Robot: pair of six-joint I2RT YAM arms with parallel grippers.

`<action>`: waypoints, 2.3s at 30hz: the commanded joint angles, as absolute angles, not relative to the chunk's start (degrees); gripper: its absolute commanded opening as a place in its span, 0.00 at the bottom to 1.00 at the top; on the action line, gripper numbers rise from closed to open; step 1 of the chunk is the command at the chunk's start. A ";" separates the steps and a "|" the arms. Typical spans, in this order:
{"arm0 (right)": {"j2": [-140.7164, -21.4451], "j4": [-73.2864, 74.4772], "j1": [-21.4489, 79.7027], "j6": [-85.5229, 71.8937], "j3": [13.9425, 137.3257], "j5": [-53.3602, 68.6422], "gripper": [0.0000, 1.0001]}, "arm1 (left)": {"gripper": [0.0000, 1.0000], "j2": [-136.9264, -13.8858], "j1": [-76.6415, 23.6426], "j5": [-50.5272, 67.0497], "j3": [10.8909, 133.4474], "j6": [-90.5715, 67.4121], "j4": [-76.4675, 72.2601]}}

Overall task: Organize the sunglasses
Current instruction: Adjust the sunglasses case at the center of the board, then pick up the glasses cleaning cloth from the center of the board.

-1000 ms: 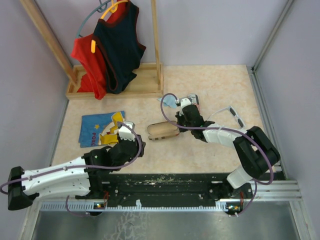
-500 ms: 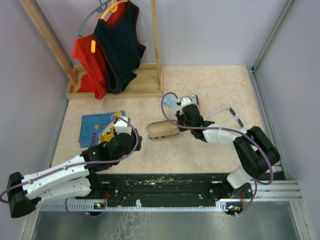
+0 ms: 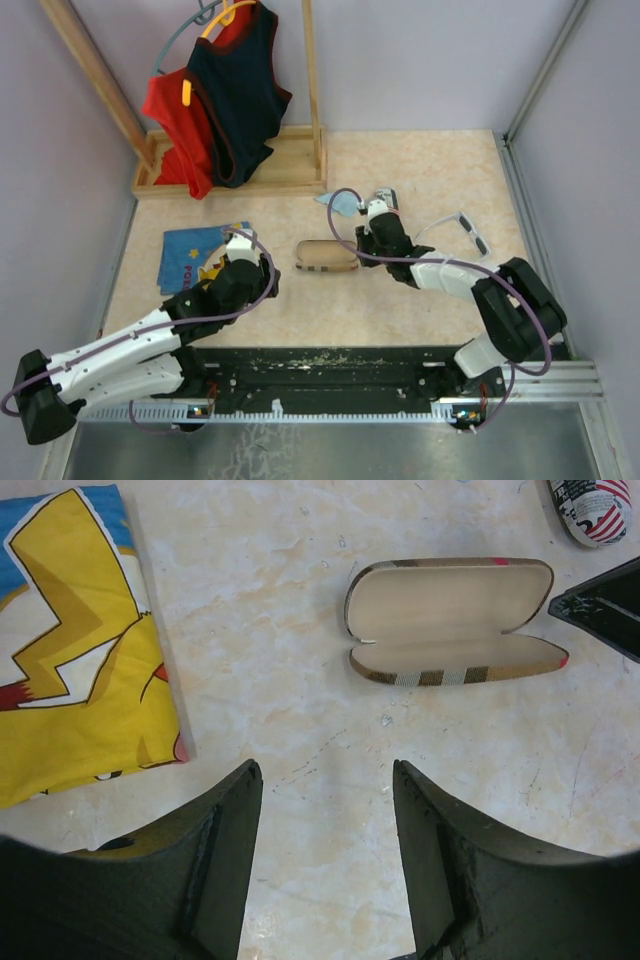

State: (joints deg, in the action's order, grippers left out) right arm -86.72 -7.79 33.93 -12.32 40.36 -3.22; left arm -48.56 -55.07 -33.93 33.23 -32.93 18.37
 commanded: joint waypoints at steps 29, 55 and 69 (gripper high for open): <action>-116.06 10.29 30.88 -9.76 81.57 -12.91 0.44 | 0.64 -43.47 -54.43 -31.05 26.87 -32.40 15.09; -120.69 11.48 30.06 -8.87 84.77 -12.02 0.05 | 0.65 -45.37 -54.23 -30.96 27.07 -31.49 13.62; -101.90 10.83 30.06 -6.94 80.69 -11.58 0.00 | 0.65 -45.10 -54.15 -31.08 28.24 -30.92 12.92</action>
State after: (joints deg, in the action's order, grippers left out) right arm -110.67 12.14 30.24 -7.68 80.29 -11.73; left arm -45.67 -54.52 -31.22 27.14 -31.83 14.28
